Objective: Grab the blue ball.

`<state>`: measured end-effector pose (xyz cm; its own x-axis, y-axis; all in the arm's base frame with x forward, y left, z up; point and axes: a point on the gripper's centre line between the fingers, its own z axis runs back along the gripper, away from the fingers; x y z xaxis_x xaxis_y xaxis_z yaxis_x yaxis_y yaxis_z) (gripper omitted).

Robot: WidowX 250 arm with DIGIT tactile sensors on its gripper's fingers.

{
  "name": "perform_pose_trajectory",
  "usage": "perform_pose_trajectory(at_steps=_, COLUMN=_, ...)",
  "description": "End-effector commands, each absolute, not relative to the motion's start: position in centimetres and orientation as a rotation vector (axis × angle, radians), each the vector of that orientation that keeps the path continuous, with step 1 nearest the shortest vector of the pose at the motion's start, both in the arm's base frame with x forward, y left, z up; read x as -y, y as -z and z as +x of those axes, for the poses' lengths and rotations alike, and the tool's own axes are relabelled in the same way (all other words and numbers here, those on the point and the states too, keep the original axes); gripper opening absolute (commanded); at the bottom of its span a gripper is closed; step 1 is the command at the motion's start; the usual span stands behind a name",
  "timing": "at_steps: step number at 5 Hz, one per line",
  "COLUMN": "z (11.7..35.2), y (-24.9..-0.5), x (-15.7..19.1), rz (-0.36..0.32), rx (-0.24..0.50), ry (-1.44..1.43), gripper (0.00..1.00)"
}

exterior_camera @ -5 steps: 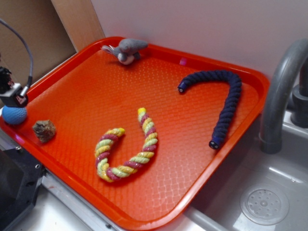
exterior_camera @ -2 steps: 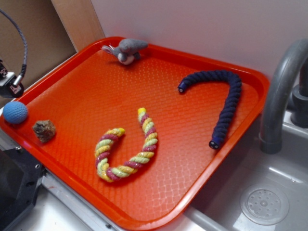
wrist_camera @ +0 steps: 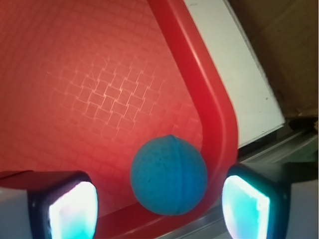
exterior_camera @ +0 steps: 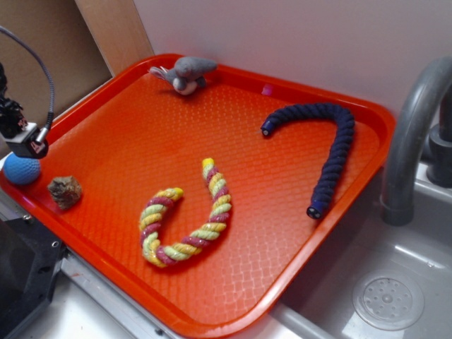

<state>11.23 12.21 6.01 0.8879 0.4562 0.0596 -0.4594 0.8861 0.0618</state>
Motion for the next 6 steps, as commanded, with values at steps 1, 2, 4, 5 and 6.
perform_pose_trajectory(at_steps=1, z=11.8, y=-5.2, x=-13.0, rz=0.109, rx=0.053, ry=-0.454, gripper=1.00)
perform_pose_trajectory(at_steps=2, z=12.3, y=-4.3, x=-13.2, rz=0.125, rx=0.040, ry=-0.457, gripper=1.00)
perform_pose_trajectory(at_steps=4, z=12.6, y=-3.1, x=-13.4, rz=0.159, rx=0.035, ry=-0.472, gripper=0.00)
perform_pose_trajectory(at_steps=5, z=12.7, y=-3.1, x=-13.7, rz=0.161, rx=0.036, ry=-0.480, gripper=0.00)
perform_pose_trajectory(at_steps=6, z=12.7, y=-3.1, x=-13.7, rz=0.163, rx=0.036, ry=-0.481, gripper=0.00)
